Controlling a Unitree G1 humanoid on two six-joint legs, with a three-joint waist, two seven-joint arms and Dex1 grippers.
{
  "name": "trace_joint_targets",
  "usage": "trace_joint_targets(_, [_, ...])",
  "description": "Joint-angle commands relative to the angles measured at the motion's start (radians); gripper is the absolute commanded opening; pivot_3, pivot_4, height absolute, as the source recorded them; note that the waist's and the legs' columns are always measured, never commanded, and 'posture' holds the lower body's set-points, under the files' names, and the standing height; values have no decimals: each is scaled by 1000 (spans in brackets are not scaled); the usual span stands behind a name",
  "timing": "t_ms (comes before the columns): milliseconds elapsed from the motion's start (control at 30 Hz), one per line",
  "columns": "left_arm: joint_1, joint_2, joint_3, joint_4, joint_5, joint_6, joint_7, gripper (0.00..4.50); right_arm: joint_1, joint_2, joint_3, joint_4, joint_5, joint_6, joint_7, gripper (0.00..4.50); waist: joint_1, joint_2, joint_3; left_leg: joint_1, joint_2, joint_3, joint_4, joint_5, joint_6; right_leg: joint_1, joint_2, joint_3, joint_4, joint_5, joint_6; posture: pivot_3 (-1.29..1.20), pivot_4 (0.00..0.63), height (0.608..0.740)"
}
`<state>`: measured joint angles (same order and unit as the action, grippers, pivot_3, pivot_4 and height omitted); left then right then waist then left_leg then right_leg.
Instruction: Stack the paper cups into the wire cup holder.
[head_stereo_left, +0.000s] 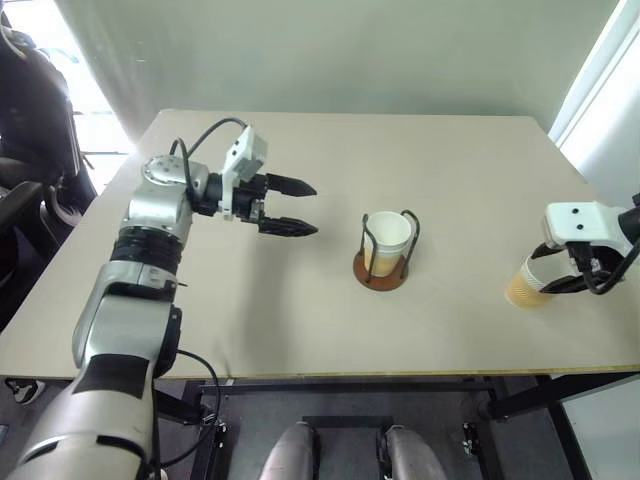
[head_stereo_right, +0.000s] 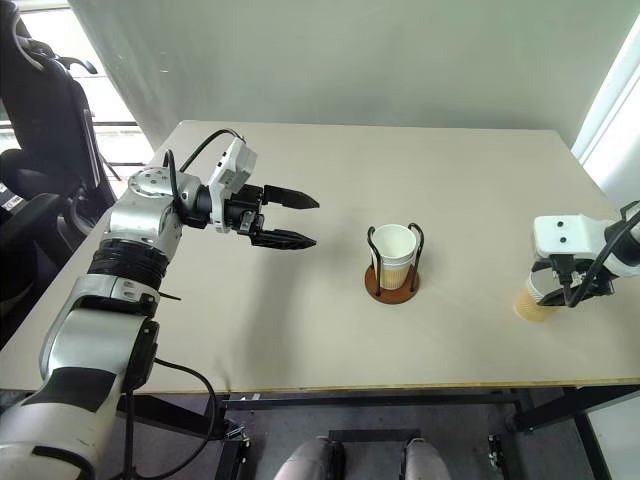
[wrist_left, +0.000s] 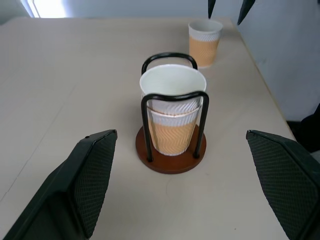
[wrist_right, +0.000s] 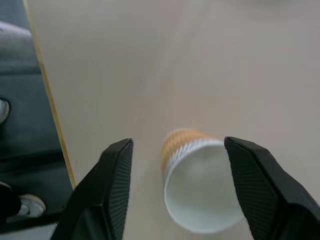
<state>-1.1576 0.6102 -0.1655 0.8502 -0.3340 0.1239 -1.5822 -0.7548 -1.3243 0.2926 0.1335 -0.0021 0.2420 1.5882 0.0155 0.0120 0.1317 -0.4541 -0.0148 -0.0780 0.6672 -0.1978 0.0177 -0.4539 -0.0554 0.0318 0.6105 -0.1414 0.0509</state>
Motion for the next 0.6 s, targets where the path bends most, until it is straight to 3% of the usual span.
trace_joint_targets(33, [-25, 33, -6, -43, -64, 24, -32, 4455, 0, -25, -49, 25, -33, -48, -3, 2817, 0, 0, 0, 0, 0, 0, 0, 0, 0, 0, 0, 0, 0, 0, 0, 0, 150, 740])
trace_joint_targets(300, [17, 134, -131, -238, -266, 78, -32, 4455, 33, -24, -60, 53, -63, -99, -5, 2817, 1, 0, 0, -1, 0, 0, -1, 0, 0, 0, 0, 0, -1, 0, 1, 0, 150, 740])
trace_joint_targets(600, [-7, 179, -191, -335, -316, 38, -32, 4455, 75, -6, -55, 69, -102, -151, -27, 2817, 2, 0, 0, 0, 0, 0, 0, 0, 0, 1, 0, 0, -1, 0, 0, 0, 150, 740])
